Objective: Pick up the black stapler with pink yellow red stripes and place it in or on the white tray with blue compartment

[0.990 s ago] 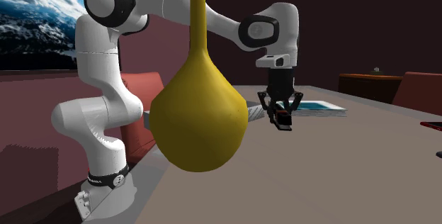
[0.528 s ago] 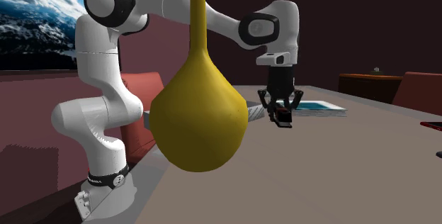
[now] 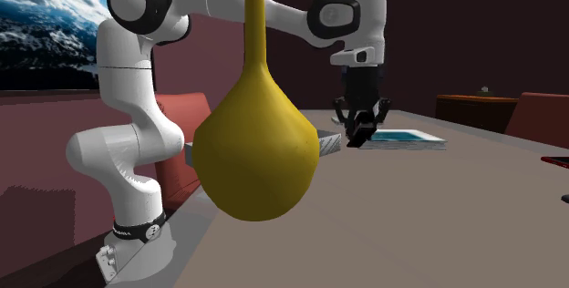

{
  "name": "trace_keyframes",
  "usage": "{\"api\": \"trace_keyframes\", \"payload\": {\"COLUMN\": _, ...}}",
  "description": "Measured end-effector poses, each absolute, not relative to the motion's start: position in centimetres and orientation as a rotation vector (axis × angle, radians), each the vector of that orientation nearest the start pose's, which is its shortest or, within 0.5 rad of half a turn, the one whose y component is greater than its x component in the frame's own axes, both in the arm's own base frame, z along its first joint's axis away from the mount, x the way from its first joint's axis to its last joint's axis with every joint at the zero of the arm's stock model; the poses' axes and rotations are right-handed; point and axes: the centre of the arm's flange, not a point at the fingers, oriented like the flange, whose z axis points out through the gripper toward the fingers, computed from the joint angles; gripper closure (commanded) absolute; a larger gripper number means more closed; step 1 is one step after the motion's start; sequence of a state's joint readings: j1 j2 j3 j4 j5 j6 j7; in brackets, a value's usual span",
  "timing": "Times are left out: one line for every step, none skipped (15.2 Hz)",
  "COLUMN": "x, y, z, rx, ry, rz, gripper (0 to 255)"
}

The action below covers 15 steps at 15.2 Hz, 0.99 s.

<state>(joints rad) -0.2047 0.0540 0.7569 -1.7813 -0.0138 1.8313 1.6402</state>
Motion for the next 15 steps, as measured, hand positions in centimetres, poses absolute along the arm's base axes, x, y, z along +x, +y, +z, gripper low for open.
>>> {"api": "trace_keyframes", "payload": {"x": 49.5, "y": 29.6, "z": 53.0, "rx": -2.673, "ry": 1.612, "rz": 0.025, "gripper": 255}}
{"api": "trace_keyframes", "payload": {"x": 49.5, "y": 29.6, "z": 53.5, "rx": -2.673, "ry": 1.612, "rz": 0.025, "gripper": 255}}
{"api": "trace_keyframes", "payload": {"x": 49.5, "y": 29.6, "z": 53.9, "rx": -2.673, "ry": 1.612, "rz": 0.025, "gripper": 255}}
{"api": "trace_keyframes", "payload": {"x": 49.4, "y": 29.6, "z": 54.4, "rx": -2.673, "ry": 1.612, "rz": 0.025, "gripper": 255}}
{"api": "trace_keyframes", "payload": {"x": 49.4, "y": 29.6, "z": 55.0, "rx": -2.673, "ry": 1.612, "rz": 0.025, "gripper": 255}}
{"api": "trace_keyframes", "payload": {"x": 49.4, "y": 29.6, "z": 55.5, "rx": -2.673, "ry": 1.612, "rz": 0.025, "gripper": 255}}
{"api": "trace_keyframes", "payload": {"x": 49.5, "y": 29.7, "z": 56.0, "rx": -2.673, "ry": 1.612, "rz": 0.025, "gripper": 255}}
{"api": "trace_keyframes", "payload": {"x": 49.6, "y": 29.6, "z": 56.6, "rx": -2.673, "ry": 1.612, "rz": 0.025, "gripper": 255}}
{"api": "trace_keyframes", "payload": {"x": 49.5, "y": 29.6, "z": 57.1, "rx": -2.673, "ry": 1.612, "rz": 0.025, "gripper": 255}}
{"api": "trace_keyframes", "payload": {"x": 49.5, "y": 29.6, "z": 57.6, "rx": -2.673, "ry": 1.612, "rz": 0.025, "gripper": 255}}
{"api": "trace_keyframes", "payload": {"x": 49.5, "y": 29.7, "z": 58.1, "rx": -2.673, "ry": 1.612, "rz": 0.025, "gripper": 255}}
{"api": "trace_keyframes", "payload": {"x": 49.5, "y": 29.7, "z": 58.7, "rx": -2.673, "ry": 1.612, "rz": 0.025, "gripper": 255}}
{"api": "trace_keyframes", "payload": {"x": 49.4, "y": 29.6, "z": 59.2, "rx": -2.673, "ry": 1.612, "rz": 0.025, "gripper": 255}}
{"api": "trace_keyframes", "payload": {"x": 48.9, "y": 29.4, "z": 59.4, "rx": -2.673, "ry": 1.612, "rz": 0.025, "gripper": 255}}
{"api": "trace_keyframes", "payload": {"x": 48.0, "y": 28.9, "z": 59.4, "rx": -2.674, "ry": 1.613, "rz": 0.024, "gripper": 255}}
